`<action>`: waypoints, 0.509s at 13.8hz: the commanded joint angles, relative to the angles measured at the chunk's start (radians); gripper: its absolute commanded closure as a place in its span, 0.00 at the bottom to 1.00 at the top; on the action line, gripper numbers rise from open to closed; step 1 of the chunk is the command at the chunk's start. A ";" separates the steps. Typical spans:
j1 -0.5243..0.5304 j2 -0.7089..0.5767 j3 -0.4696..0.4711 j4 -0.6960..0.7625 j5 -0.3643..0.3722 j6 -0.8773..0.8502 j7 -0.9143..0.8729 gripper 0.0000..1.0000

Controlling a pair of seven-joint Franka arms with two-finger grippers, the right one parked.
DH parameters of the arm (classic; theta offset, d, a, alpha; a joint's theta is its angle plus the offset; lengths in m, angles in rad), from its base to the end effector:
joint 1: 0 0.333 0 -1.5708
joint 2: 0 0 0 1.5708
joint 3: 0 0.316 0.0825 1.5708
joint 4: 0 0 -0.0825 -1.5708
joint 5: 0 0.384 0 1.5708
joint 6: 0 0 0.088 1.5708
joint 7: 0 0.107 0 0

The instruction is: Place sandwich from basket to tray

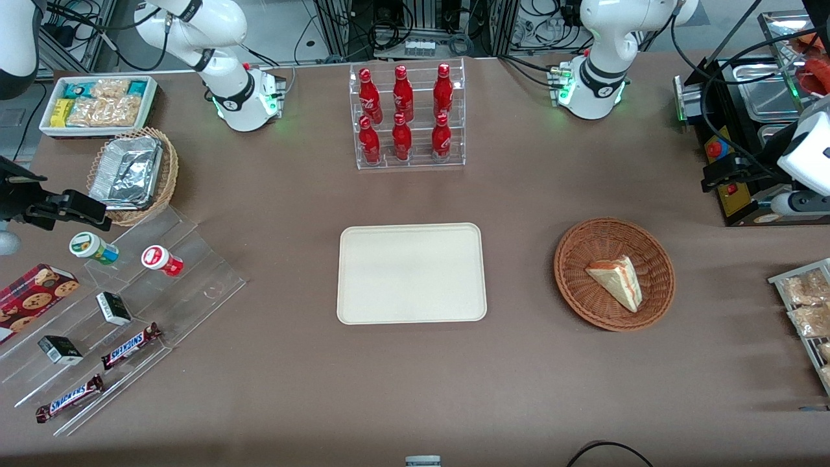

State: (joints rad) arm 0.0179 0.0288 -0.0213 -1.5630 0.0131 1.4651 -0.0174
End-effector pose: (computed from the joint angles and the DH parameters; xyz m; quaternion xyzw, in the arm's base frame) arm 0.5510 -0.0002 0.6037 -0.9979 -0.0072 0.0632 0.0069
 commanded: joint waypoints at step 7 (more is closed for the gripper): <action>-0.013 0.026 0.003 -0.012 0.050 0.021 -0.009 0.00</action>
State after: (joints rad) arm 0.0176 0.0374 -0.0196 -1.5653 0.0260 1.4675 -0.0147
